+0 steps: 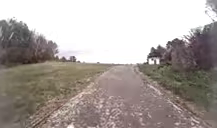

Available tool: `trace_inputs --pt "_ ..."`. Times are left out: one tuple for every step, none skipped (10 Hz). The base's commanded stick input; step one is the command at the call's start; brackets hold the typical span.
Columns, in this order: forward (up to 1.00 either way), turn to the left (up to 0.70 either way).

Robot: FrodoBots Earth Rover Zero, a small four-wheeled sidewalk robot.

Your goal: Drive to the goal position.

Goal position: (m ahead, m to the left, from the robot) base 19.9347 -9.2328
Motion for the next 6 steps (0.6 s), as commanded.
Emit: trace_inputs --pt "0.85 -0.04" --pt "0.85 -0.05" --pt "0.85 -0.16" --pt "0.85 -0.28" --pt "0.85 -0.33" --pt "0.85 -0.34"
